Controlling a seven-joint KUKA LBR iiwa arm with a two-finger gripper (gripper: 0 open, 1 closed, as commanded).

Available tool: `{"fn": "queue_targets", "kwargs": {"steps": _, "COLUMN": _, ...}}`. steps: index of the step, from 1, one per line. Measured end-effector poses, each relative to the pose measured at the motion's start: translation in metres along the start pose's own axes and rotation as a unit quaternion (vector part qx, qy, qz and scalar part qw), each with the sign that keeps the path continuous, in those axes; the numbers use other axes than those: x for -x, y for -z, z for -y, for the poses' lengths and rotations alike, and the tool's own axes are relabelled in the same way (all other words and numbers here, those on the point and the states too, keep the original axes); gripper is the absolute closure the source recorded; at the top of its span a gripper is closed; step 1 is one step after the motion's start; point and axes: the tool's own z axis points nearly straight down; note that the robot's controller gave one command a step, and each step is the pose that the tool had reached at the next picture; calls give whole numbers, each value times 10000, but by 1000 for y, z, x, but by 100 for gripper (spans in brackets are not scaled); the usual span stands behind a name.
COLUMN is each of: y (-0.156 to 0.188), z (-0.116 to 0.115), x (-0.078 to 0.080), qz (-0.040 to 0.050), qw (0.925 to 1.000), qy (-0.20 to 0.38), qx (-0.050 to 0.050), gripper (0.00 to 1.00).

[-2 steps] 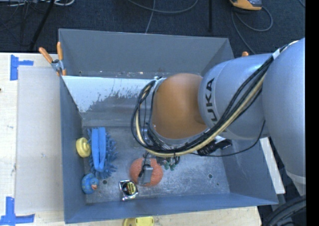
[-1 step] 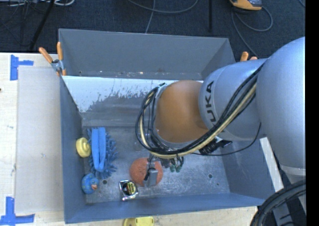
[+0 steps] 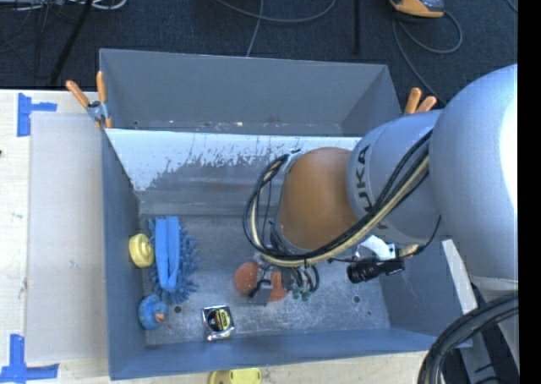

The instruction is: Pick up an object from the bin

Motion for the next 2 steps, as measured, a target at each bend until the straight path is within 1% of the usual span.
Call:
{"fn": "queue_targets", "kwargs": {"steps": 1, "y": 0, "z": 0, "x": 0, "qz": 0, "qw": 10000, "qy": -6, "qx": 0, "gripper": 100}}
{"fn": "queue_targets", "kwargs": {"steps": 2, "y": 151, "z": 8, "x": 46, "qz": 26, "qw": 10000, "qy": -74, "qx": 0, "gripper": 100}}
